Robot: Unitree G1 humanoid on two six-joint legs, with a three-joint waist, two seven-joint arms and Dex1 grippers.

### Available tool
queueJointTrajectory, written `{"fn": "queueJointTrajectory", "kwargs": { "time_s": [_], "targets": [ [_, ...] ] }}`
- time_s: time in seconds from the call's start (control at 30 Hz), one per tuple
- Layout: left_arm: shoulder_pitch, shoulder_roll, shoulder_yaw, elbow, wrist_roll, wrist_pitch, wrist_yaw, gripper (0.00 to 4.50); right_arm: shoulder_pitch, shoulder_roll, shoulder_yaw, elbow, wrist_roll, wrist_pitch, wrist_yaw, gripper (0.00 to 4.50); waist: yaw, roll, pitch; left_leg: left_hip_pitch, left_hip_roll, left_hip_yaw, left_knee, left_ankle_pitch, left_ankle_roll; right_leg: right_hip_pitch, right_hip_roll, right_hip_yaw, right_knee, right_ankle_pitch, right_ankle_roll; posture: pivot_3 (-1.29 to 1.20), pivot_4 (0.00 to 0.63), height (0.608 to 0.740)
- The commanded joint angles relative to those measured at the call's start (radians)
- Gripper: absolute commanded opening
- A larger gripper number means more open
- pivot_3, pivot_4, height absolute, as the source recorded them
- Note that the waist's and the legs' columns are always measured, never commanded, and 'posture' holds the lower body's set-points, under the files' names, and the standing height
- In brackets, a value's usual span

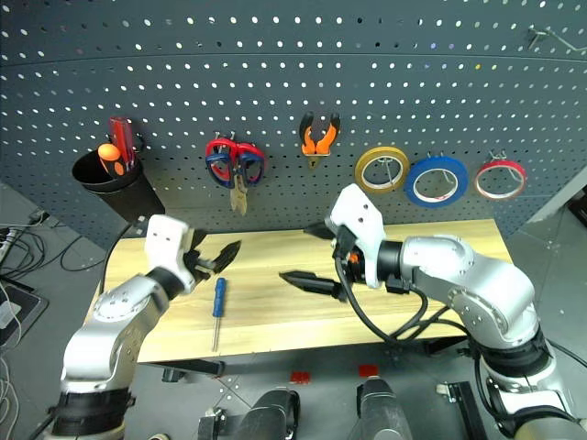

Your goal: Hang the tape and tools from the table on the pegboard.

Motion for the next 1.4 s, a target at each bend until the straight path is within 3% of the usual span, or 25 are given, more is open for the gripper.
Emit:
{"fn": "queueJointTrajectory", "kwargs": {
  "time_s": [0.03, 0.23, 0.37, 0.67, 0.93, 1.07, 1.27, 1.4],
  "targets": [
    [0.069, 0.02, 0.071, -0.041, -0.042, 0.146, 0.018, 3.64, 0.019, 0.006, 0.018, -0.068, 0.005, -0.005, 0.002, 4.5, -0.001, 0.0, 0.0, 0.0, 0.0, 0.0, 0.0, 0.0, 0.0, 0.0, 0.0, 0.0, 0.0, 0.0, 0.0, -0.02, 0.212, 0.74],
    [0.073, 0.018, 0.086, 0.037, -0.051, 0.35, 0.056, 3.64, 0.013, 0.019, 0.032, -0.077, 0.037, 0.035, 0.006, 4.5, 0.013, -0.001, 0.0, 0.001, -0.001, -0.002, 0.0, -0.001, 0.002, 0.002, 0.0, -0.001, 0.0, 0.0, 0.0, 0.0, 0.236, 0.74],
    [0.014, 0.013, 0.068, 0.123, -0.029, 0.39, 0.084, 3.64, -0.007, 0.017, 0.054, -0.081, 0.072, 0.067, 0.045, 4.5, 0.018, -0.001, 0.001, 0.001, -0.001, -0.002, 0.0, -0.001, 0.002, 0.002, 0.0, -0.002, 0.0, 0.0, 0.0, 0.0, 0.251, 0.74],
    [-0.184, -0.034, -0.028, 0.373, 0.029, 0.339, 0.11, 3.64, -0.052, 0.028, 0.094, -0.072, 0.073, 0.075, 0.08, 4.5, 0.02, -0.001, 0.002, 0.001, -0.001, -0.002, 0.0, -0.001, 0.002, 0.002, 0.0, -0.002, 0.0, 0.0, 0.0, -0.02, 0.272, 0.74],
    [-0.237, -0.067, -0.106, 0.511, 0.073, 0.293, 0.099, 3.64, -0.056, 0.024, 0.084, -0.072, 0.077, 0.083, 0.076, 4.5, 0.018, -0.002, 0.003, 0.001, 0.0, -0.002, 0.0, -0.001, 0.001, 0.001, 0.0, -0.001, 0.0, 0.0, 0.0, -0.04, 0.276, 0.74],
    [-0.233, -0.07, -0.117, 0.535, 0.091, 0.264, 0.101, 2.82, -0.053, 0.025, 0.063, -0.07, 0.106, 0.104, 0.079, 4.5, 0.018, -0.002, 0.003, 0.001, -0.001, -0.002, 0.0, -0.001, 0.002, 0.001, -0.001, -0.001, 0.0, 0.0, 0.0, -0.05, 0.274, 0.74],
    [-0.234, -0.072, -0.111, 0.556, 0.098, 0.251, 0.094, 0.85, -0.058, 0.018, 0.055, -0.06, 0.113, 0.106, 0.078, 4.5, 0.018, -0.002, 0.003, 0.001, -0.001, -0.002, 0.0, -0.001, 0.002, 0.002, -0.001, -0.002, 0.0, 0.0, 0.0, -0.05, 0.266, 0.74],
    [-0.209, -0.069, -0.073, 0.489, 0.071, 0.197, 0.066, 0.6, -0.064, 0.017, 0.053, -0.057, 0.093, 0.089, 0.075, 4.5, 0.017, -0.002, 0.003, 0.001, -0.001, -0.002, 0.0, -0.001, 0.002, 0.002, -0.001, -0.001, 0.0, 0.0, 0.0, -0.06, 0.246, 0.74]
  ]
}}
